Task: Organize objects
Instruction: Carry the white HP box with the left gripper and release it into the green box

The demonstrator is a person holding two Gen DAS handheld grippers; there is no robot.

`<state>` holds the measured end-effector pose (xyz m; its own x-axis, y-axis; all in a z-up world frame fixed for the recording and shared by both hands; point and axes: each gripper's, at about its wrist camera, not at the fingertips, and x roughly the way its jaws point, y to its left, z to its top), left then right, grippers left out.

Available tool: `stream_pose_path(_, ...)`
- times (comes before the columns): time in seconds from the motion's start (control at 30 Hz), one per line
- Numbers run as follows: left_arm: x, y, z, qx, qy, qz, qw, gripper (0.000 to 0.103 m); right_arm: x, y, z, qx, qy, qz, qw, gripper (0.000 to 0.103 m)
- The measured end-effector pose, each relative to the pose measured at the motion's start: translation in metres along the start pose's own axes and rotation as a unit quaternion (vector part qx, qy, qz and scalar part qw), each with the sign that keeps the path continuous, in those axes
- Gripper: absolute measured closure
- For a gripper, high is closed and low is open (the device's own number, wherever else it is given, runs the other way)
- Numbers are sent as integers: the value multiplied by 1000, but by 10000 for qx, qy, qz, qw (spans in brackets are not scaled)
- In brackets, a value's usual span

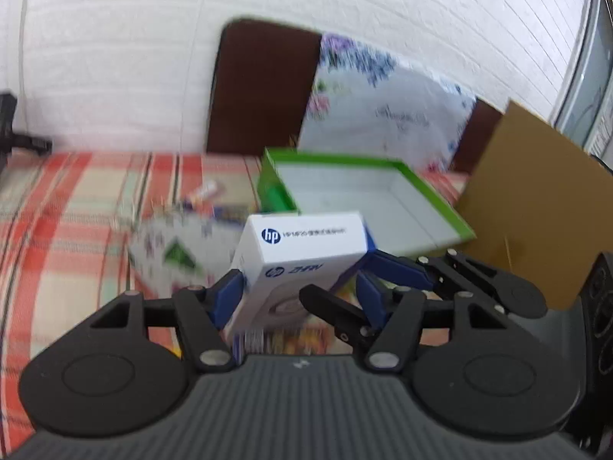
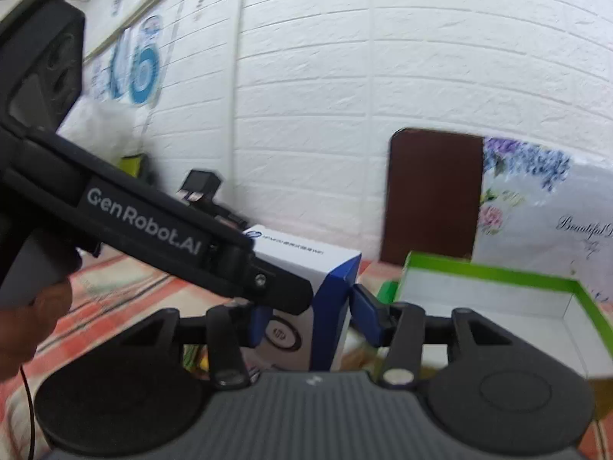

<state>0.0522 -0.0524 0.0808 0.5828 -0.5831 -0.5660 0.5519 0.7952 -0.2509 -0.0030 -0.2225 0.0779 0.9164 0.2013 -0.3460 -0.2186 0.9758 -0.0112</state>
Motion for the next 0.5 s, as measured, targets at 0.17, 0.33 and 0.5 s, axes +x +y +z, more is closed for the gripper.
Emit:
stream_pose_path(0.17,-23,14,-27,-57,432,-354,9984,31,-18,3,-37,147,642,556,9963,38)
stream_pose_path(0.33,-30,30,-19,-528,513,-712,9947,28,-16,-18,-45,521,924,571,9927,35)
stream_pose_path(0.5,-41,22,-35,-305,599,-1136,9912,22,-24,-1,-52,319,1055,660,9917,28)
